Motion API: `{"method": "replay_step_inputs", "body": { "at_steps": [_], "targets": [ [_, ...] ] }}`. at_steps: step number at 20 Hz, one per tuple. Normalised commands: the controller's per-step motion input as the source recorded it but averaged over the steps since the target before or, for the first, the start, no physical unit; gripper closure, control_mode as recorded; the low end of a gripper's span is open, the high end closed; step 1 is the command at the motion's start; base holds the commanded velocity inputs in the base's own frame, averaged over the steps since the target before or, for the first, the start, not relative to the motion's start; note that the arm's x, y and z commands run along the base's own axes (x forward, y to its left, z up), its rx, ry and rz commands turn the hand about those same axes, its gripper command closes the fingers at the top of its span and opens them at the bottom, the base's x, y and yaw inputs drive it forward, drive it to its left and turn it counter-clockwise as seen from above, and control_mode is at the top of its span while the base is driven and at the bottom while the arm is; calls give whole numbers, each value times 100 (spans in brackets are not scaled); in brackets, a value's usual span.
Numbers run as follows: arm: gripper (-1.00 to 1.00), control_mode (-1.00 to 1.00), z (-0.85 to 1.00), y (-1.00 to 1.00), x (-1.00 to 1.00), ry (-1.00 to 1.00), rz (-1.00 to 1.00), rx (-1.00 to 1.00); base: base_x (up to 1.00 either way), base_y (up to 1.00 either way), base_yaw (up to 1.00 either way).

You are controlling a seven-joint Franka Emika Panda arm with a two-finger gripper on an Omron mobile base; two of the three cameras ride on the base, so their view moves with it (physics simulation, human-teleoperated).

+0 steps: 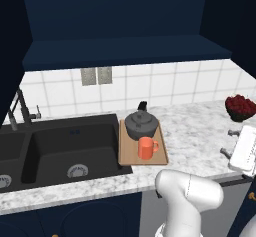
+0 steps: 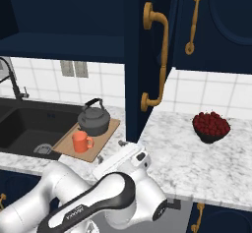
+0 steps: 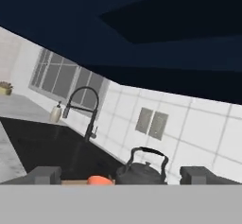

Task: Pick the kettle from the counter and place it on the tray. Then pick the mug from the cabinet and place it on the tray. Then close the cabinet doors.

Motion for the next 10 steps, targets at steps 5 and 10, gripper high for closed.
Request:
{"method": "replay_step_inputs", "body": {
  "at_steps": [5, 10],
  "targets": [
    [-100, -100, 62, -55, -15, -5, -19, 0, 0, 0, 0],
    [-100, -100, 53, -47, -9, -2, -19, 2, 0, 0, 0]
  ]
}}
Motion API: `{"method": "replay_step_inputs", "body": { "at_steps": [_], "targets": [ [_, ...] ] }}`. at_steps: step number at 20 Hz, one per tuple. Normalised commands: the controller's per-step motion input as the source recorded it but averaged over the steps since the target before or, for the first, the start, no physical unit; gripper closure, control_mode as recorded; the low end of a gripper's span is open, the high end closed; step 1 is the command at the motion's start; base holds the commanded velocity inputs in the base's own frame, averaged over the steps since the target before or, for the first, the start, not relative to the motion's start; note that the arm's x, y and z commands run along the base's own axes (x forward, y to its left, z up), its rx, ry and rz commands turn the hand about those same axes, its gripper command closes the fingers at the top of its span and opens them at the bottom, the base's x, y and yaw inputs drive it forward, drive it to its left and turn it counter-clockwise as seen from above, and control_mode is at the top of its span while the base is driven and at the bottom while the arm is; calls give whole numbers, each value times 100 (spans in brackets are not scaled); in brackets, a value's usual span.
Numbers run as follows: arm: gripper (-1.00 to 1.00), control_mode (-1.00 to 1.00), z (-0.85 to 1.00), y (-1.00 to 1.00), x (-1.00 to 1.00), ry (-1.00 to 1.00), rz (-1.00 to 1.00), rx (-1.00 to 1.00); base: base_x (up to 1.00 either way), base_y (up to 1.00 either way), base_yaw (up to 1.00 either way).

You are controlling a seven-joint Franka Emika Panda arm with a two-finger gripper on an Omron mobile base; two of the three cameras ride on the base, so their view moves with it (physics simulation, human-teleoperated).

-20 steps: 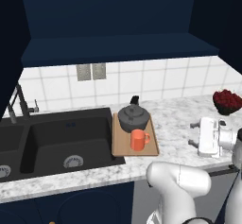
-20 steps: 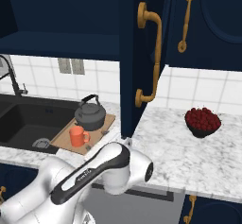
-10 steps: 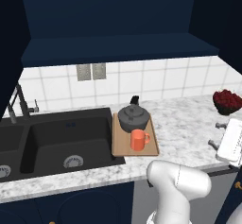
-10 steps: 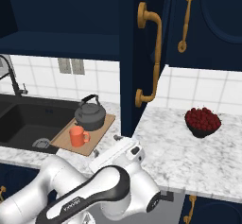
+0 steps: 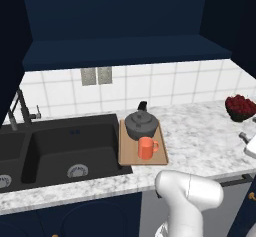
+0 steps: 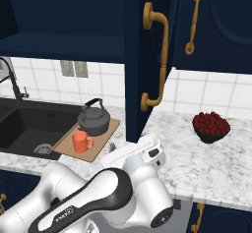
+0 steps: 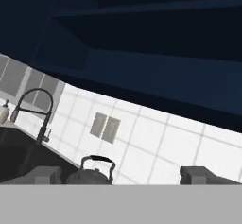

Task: Pick the kettle from the counter and place it on the tray. Then pick the mug from the cabinet and place it on the tray. Then close the cabinet doors.

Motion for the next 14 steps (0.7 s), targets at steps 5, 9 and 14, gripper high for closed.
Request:
{"method": "replay_step_inputs", "body": {
  "at_steps": [5, 9, 14],
  "targets": [
    [-100, -100, 5, -36, 0, 0, -16, 0, 0, 0, 0],
    [-100, -100, 18, -37, -3, -8, -8, 2, 0, 0, 0],
    [-100, -100, 62, -18, -20, -24, -3, 1, 0, 0, 0]
  ]
}}
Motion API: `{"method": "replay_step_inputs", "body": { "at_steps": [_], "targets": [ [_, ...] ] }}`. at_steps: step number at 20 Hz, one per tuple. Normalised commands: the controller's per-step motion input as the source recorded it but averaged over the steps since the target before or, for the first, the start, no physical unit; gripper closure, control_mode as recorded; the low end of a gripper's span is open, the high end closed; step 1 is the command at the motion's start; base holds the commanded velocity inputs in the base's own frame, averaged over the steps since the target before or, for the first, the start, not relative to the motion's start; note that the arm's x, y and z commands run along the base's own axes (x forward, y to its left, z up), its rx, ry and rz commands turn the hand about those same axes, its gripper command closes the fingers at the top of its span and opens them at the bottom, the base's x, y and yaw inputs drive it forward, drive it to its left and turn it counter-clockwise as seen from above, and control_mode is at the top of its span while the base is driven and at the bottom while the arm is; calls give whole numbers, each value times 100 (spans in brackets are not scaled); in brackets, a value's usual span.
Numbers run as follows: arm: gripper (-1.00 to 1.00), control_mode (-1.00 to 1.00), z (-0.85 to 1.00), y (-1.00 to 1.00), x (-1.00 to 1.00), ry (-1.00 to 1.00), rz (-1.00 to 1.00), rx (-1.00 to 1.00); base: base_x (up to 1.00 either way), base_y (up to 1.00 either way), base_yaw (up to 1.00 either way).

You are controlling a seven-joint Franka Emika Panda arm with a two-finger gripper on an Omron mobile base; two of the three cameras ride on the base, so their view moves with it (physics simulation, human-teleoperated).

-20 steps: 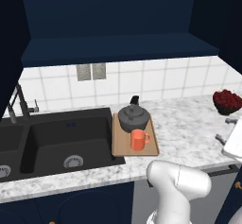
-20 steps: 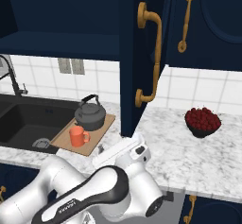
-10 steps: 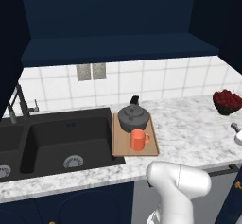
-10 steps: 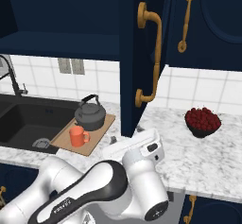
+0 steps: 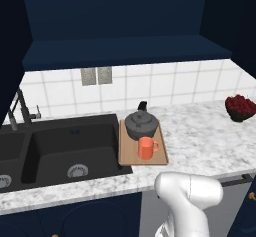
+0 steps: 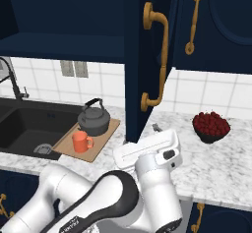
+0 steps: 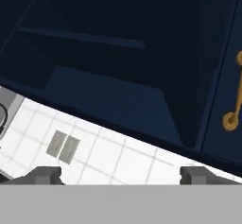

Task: Pick the kettle from the counter and place it on the tray. Then pick the mug from the cabinet and place it on the tray. Then close the cabinet doors.

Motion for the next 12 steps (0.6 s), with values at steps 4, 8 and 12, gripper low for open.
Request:
{"method": "replay_step_inputs", "body": {
  "at_steps": [4, 8, 12],
  "targets": [
    [-100, -100, 62, -8, -24, -30, 0, 0, 0, 0, 0],
    [-100, -100, 61, 0, -25, -33, 0, -1, 0, 0, 0],
    [-100, -100, 55, 6, -33, -32, 0, -11, 0, 0, 0]
  ]
}}
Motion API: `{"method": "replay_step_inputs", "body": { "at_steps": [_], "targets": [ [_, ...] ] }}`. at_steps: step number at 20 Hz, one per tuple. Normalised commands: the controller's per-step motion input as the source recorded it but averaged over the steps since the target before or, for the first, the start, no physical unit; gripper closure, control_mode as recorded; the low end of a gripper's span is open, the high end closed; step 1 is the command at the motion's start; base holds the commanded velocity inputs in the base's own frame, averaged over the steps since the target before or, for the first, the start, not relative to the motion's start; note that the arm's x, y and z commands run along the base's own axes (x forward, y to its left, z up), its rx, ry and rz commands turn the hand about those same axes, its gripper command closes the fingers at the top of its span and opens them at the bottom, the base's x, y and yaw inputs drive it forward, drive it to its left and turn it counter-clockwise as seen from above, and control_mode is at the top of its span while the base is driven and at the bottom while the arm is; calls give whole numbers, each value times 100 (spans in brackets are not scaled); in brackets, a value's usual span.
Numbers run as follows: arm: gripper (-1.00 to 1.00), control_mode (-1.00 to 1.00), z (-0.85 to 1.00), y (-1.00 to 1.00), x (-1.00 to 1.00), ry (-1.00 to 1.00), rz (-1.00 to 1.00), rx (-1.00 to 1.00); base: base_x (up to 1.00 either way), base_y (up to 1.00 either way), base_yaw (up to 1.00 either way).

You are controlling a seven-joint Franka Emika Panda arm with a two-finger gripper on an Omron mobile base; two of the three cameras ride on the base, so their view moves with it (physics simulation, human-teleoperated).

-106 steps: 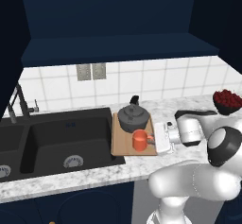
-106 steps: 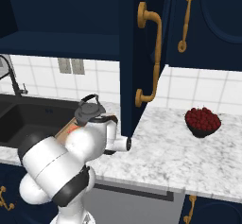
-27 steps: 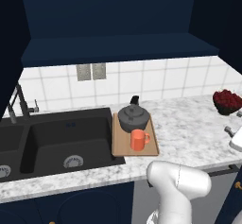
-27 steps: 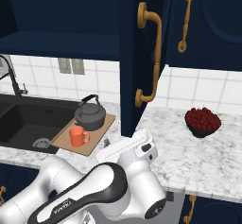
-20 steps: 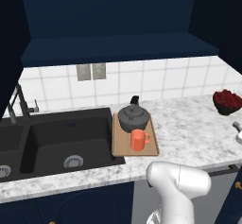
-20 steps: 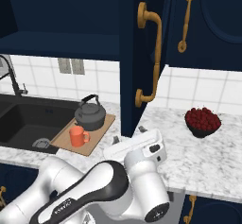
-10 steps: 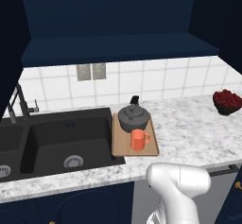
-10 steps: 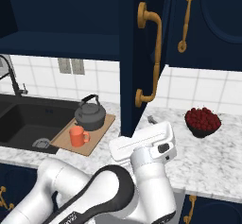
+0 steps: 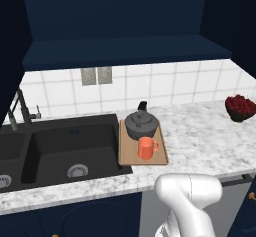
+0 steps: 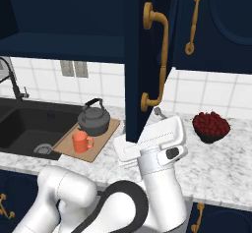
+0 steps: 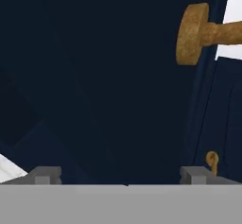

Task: Pick the kettle from the counter and place it on the tray. Then pick the mug from the cabinet and place it on the tray. Then close the cabinet doors.

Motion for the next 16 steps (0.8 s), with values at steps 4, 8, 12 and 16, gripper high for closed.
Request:
{"method": "replay_step_inputs", "body": {
  "at_steps": [4, 8, 12, 16],
  "targets": [
    [-100, -100, 37, 34, -27, -29, 3, -15, 0, 0, 0],
    [-100, -100, 34, 49, -13, -23, 14, -18, 0, 0, 0],
    [-100, -100, 38, 62, -2, -14, 11, -19, 0, 0, 0],
    [-100, -100, 37, 63, 1, -8, 9, -16, 0, 0, 0]
  ]
}}
